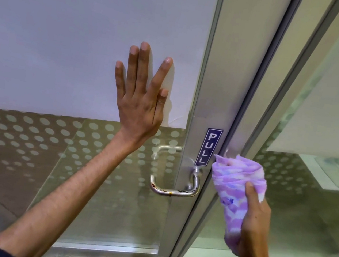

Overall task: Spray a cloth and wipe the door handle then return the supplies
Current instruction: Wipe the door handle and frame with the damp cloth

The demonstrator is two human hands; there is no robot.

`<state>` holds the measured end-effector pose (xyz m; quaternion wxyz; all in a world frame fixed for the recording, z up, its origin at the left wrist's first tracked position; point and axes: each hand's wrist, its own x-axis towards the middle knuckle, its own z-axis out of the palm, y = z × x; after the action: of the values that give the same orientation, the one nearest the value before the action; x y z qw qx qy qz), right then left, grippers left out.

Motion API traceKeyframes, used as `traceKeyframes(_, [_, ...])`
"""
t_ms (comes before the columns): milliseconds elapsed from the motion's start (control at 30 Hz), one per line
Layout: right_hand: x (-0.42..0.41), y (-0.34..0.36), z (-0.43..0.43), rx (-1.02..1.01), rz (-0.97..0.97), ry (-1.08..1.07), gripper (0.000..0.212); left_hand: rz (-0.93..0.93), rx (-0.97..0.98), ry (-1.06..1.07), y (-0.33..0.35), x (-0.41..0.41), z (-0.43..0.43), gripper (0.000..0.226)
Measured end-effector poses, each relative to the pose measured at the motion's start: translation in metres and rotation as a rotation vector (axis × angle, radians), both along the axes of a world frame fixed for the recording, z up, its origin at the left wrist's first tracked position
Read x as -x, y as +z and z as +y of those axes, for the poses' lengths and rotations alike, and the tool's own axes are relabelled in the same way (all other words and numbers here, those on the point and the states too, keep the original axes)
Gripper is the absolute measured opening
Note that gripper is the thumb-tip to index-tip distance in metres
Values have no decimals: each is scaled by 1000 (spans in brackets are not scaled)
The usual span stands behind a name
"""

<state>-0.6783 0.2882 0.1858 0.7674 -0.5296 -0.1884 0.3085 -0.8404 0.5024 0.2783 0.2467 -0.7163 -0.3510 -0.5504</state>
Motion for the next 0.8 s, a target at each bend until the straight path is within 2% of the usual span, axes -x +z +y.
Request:
traceKeyframes(67, [10,-14,7,43,-292,3,29,2,-4,1,0,0,0,50])
traceKeyframes(167, [22,-43,16,162,-706,-70,40,3,-1,4,1,0,0,50])
traceKeyframes(267, [39,-63,25,315,-937,-167,46,-2,4,4,0,0,0,51])
traceKeyframes(367, [51,-78,31,378,-989,-214,47,4,-7,11,0,1,0,52])
traceKeyframes(567, [56,-85,41,479,-1060,-173,54,4,-11,23,0,0,1,54])
traceKeyframes(800, [61,-89,45,433,-1018,-101,65,9,-3,45,1,-1,2,53])
